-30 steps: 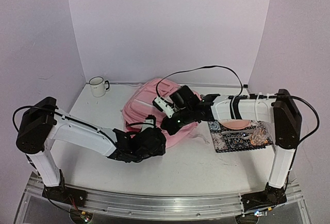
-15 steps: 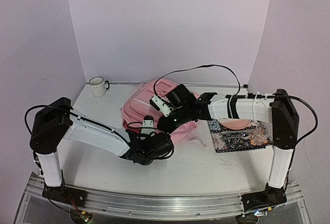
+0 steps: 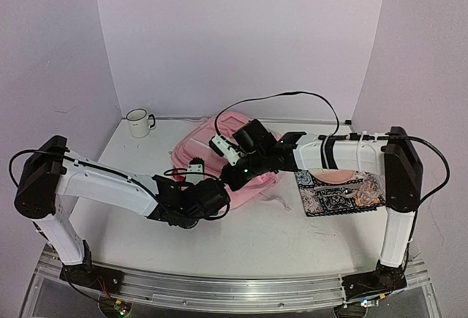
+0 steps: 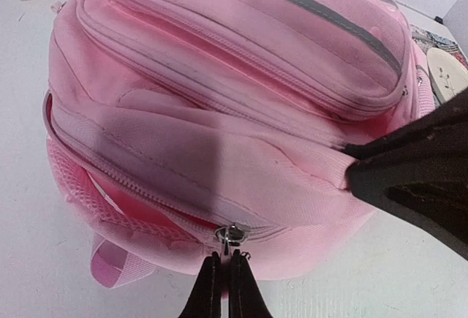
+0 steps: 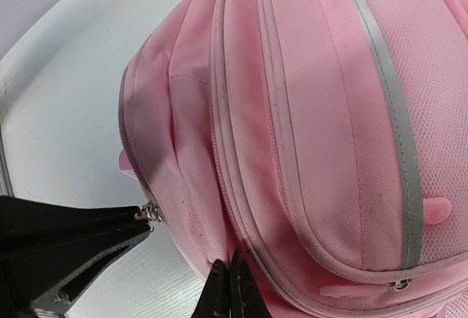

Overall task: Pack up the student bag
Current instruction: Zip the largest pocket of the bag in the student bag.

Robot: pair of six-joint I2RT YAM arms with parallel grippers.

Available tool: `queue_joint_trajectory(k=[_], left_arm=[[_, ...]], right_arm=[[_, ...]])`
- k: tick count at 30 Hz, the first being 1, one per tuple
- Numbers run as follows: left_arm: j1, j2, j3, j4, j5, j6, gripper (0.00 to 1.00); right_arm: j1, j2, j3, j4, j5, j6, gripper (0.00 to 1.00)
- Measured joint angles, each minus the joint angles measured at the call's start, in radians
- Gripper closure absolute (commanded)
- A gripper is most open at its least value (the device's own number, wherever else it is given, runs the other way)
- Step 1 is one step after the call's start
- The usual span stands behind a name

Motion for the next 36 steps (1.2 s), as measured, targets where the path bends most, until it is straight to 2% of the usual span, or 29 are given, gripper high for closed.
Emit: queue_joint_trajectory(k=[12, 18, 28, 33, 36], left_arm=[[0.158, -0.253, -0.258, 0.195, 0.303, 0.111, 1.0], [0.31, -0.352, -0.394, 0.284, 0.445, 0.152, 1.0], [0.486, -0.378, -0.453, 0.351, 0.612, 0.238, 1.0], [0.51, -0.439, -0.493, 0.367, 0.726, 0.283, 1.0], [0.47, -0.507, -0.535, 0.372, 0.771, 0.292, 1.0]], right_arm=[[0.015, -0.002, -0.069, 0.08, 0.01, -0.093, 1.0], [0.015, -0.011, -0.109, 0.09, 0.013, -0.144, 1.0], [0.011, -0.059, -0.174, 0.116, 0.037, -0.225, 1.0], [-0.007, -0.059, -0.172, 0.103, 0.063, -0.229, 1.0], [-0.031, -0.059, -0.163, 0.074, 0.067, -0.231, 1.0]])
